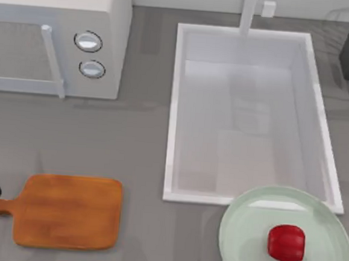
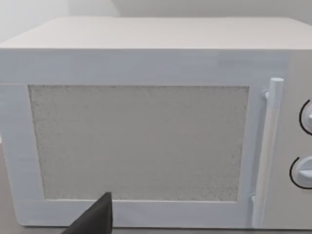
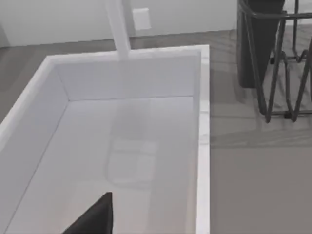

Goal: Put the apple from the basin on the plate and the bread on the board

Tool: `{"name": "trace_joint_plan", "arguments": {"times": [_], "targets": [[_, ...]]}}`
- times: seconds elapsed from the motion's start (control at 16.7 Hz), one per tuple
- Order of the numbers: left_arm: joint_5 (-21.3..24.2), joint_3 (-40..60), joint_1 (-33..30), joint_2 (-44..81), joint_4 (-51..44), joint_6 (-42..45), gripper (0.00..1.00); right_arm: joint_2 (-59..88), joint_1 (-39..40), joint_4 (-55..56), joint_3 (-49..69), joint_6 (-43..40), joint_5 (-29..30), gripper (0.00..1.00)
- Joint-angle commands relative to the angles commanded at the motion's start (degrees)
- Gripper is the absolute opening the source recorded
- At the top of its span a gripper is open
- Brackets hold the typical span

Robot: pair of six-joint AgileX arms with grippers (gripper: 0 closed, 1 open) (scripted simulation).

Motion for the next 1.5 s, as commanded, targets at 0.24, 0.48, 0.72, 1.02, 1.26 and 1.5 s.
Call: {"name": "trace_joint_plan", "arguments": {"times": [0.24, 0.48, 0.72, 1.02, 1.26, 1.5], "targets": [[0.00, 0.00, 0.00, 0.00, 0.00, 0.00, 1.00, -13.11, -6.18, 11.58, -11.65, -6.29, 0.00, 1.00], [0.00, 0.00, 0.00, 0.00, 0.00, 0.00, 1.00, -16.66, -8.19, 15.00, -15.06, -8.34, 0.00, 1.00], [0.00, 0.00, 0.00, 0.00, 0.00, 0.00, 1.00, -16.66, -8.19, 15.00, -15.06, -8.34, 0.00, 1.00], [0.01, 6.14, 1.44, 8.27, -6.26, 7.05, 1.00, -16.66, -8.19, 15.00, -15.06, -8.34, 0.00, 1.00], [0.72, 16.37, 2.89, 24.24, -13.89, 19.16, 1.00, -16.66, -8.19, 15.00, -15.06, -8.34, 0.00, 1.00], [0.77, 26.09, 4.97, 38.41, -20.65, 29.37, 1.00, -16.66, -8.19, 15.00, -15.06, -8.34, 0.00, 1.00]]}}
